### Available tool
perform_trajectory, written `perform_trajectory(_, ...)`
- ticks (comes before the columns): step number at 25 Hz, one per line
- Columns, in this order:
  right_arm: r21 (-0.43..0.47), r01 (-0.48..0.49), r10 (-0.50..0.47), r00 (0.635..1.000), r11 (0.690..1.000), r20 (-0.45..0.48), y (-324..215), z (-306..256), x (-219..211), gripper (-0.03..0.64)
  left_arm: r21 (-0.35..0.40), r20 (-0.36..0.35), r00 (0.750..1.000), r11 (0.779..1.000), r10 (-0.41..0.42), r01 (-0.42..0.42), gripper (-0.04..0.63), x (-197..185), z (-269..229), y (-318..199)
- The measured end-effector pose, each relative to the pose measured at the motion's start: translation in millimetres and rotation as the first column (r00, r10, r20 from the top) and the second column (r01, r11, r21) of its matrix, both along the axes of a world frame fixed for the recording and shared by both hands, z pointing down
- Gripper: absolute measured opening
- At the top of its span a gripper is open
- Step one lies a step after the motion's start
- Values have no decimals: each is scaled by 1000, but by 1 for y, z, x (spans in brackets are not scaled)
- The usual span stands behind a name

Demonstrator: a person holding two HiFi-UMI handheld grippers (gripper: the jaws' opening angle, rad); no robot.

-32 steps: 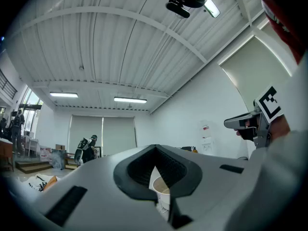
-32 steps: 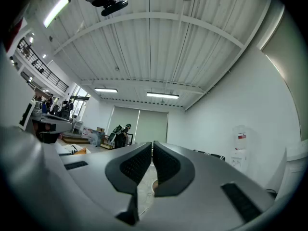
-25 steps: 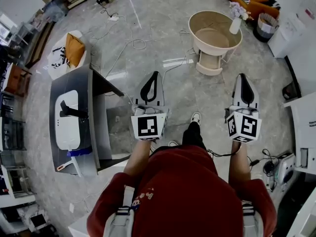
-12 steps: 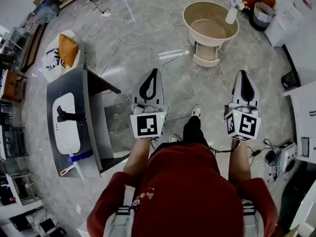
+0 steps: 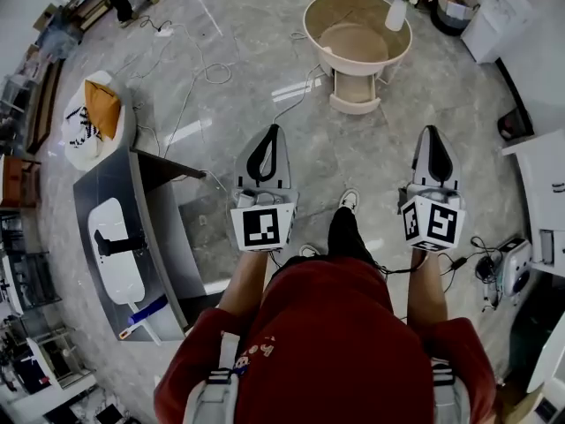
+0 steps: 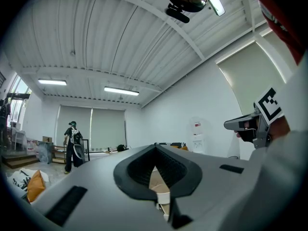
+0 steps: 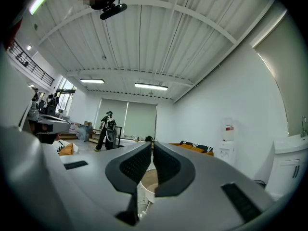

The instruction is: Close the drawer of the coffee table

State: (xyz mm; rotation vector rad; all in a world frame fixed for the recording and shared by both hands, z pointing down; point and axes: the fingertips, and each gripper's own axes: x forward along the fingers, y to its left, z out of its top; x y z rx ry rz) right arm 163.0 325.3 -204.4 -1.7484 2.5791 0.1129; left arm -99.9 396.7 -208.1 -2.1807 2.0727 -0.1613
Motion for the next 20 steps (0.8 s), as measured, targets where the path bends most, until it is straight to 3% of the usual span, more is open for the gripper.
perform_trajectory(11, -21, -54, 55, 998, 998, 30, -118, 13, 37, 28, 7, 41, 995, 996, 89, -89, 12, 51, -4, -138)
perform_trajectory(20, -31, -53, 55, 997, 998, 47, -207, 21, 63, 28, -5, 35, 995, 995, 96, -96, 12, 80, 0, -226)
